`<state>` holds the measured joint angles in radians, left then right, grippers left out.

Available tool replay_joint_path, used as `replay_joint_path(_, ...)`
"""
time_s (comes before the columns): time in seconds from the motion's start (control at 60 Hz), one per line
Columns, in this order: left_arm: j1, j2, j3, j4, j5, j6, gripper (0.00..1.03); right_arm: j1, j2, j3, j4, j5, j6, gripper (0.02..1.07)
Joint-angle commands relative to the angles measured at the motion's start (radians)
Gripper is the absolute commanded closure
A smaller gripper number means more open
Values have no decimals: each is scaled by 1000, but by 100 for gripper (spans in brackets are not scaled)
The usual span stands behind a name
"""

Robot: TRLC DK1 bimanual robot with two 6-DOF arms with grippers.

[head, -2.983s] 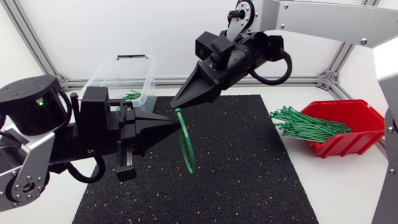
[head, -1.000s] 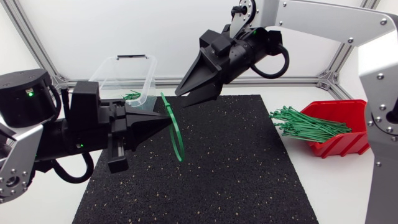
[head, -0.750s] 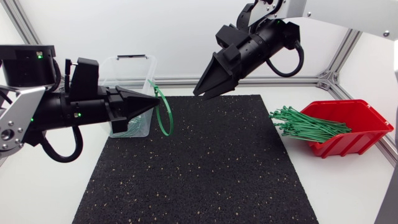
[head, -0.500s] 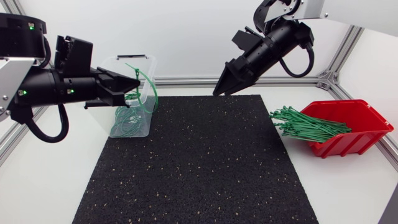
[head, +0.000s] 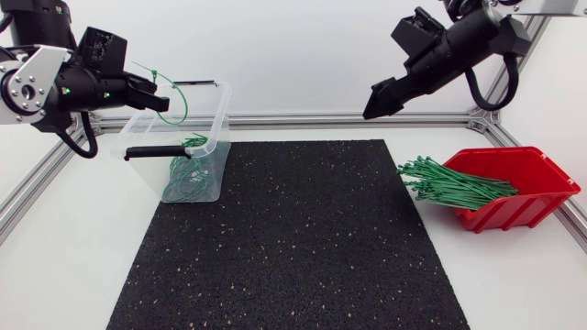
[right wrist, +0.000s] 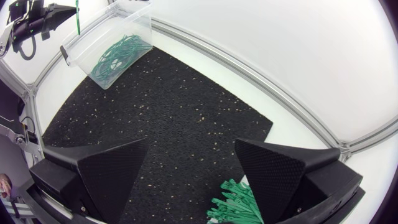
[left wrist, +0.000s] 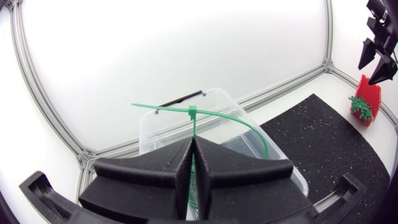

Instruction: Take a green cable tie from the red box, thread the tail through the head to close it, then place it in the transparent bin on the left.

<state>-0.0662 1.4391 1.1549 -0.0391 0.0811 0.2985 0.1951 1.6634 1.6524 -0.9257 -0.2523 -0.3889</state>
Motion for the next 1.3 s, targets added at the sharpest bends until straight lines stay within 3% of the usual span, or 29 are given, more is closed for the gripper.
replay_joint_path(0.0,12,40,26,65,-35,44,100,-8,-60,-74,44,27,1,6)
replay_joint_path(0.067,16,66,28,111,-46,50,98,-19,-106,-117,76,38,-2,6)
replay_joint_path(0.167,17,84,26,133,-40,51,78,-31,-180,-183,120,44,-19,6)
replay_joint_path(0.2,19,83,23,143,-40,51,66,-33,-191,-195,120,44,-28,6)
replay_joint_path(0.217,16,83,20,151,-41,51,49,-36,-197,-203,120,42,-31,6)
replay_joint_path(0.233,16,83,20,153,-41,50,41,-39,-202,-206,120,41,-33,6)
replay_joint_path(0.25,14,83,20,151,-43,50,21,-46,-212,-218,120,36,-41,6)
replay_joint_path(0.267,12,80,17,153,-43,51,12,-49,-223,-227,120,31,-51,6)
replay_joint_path(0.3,11,72,12,165,-43,51,3,-56,-235,-235,120,21,-65,6)
replay_joint_path(0.483,-9,-36,-34,173,-43,48,3,-89,-324,-293,119,-10,-133,6)
replay_joint_path(0.717,-14,-178,-55,88,-50,33,4,-187,-404,-318,102,-111,-146,6)
replay_joint_path(0.983,2,-299,-152,65,-17,31,4,-370,-502,-474,337,-131,-44,6)
replay_joint_path(1.283,19,-490,-305,87,-17,24,4,-431,-679,-687,524,-114,2,6)
